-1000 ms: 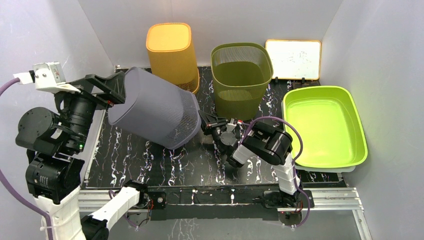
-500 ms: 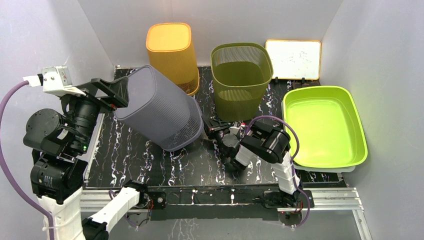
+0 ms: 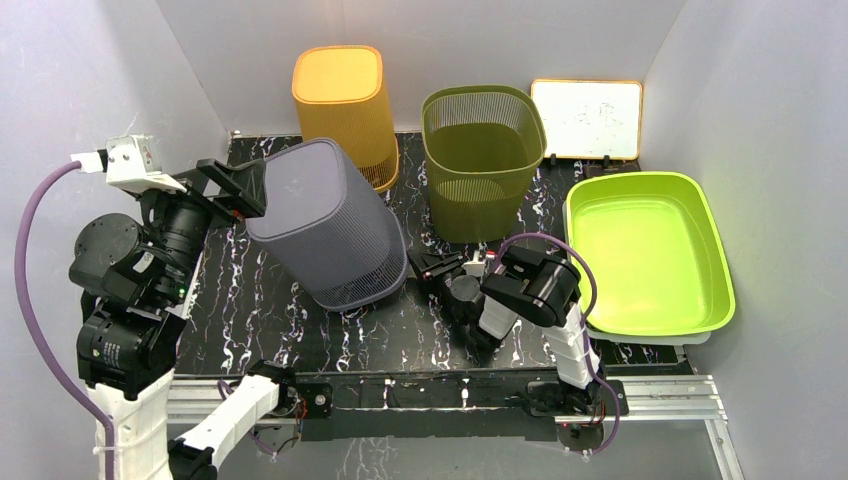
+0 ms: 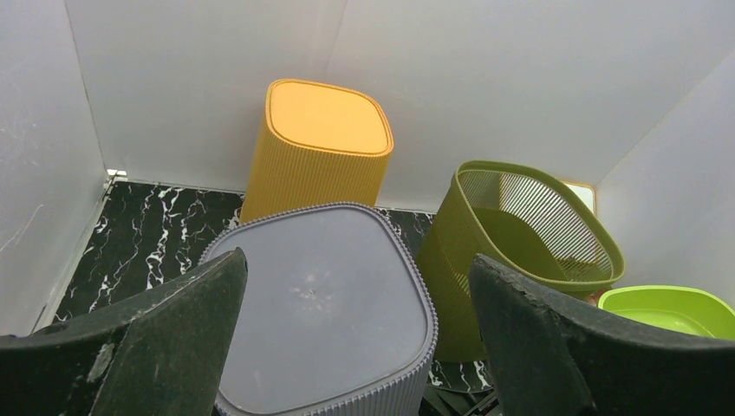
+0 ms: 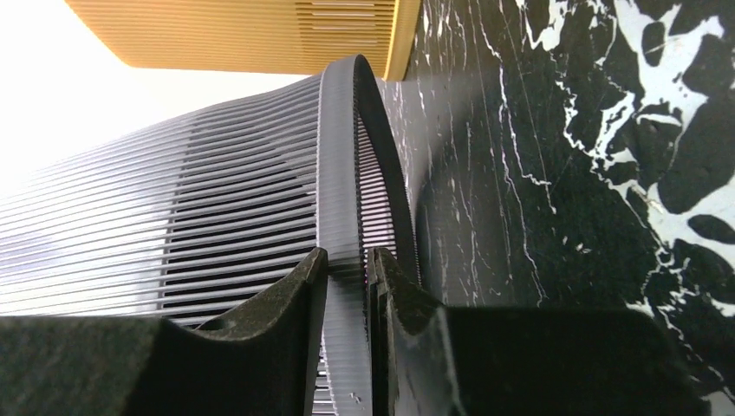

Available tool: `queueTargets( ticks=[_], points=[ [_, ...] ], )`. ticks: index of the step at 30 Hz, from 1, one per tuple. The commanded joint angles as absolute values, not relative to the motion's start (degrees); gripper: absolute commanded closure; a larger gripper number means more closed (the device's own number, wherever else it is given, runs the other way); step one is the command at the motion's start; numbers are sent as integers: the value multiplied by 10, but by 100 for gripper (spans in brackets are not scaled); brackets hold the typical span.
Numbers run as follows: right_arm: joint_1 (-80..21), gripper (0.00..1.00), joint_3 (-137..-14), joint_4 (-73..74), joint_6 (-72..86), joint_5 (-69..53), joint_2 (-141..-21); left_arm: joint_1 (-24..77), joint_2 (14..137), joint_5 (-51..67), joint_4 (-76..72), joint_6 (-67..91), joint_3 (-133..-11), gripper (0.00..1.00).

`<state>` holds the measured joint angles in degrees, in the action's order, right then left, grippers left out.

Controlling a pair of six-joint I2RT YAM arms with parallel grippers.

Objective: Turn the large container upside down

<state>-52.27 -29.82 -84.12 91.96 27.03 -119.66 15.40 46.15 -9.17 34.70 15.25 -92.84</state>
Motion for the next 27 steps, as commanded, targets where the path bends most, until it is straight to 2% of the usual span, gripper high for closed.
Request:
queueTargets(
  ticks=[1,6,13,22,27],
  points=[
    [-521,79,-306,-818,893,255,-1171,156,454,-85,330,154,-921,2],
    [-520,75,-330,-662,846,257,-1125,156,449,-87,326,156,-908,2],
    [-520,70,-366,-534,785,246,-1098,156,445,-83,319,162,-893,2],
    [-543,69,-431,-399,670,221,-1071,156,440,-90,324,157,-885,2],
    [-580,68,-516,-353,613,209,-1092,156,433,-92,314,158,-861,2]
  ],
)
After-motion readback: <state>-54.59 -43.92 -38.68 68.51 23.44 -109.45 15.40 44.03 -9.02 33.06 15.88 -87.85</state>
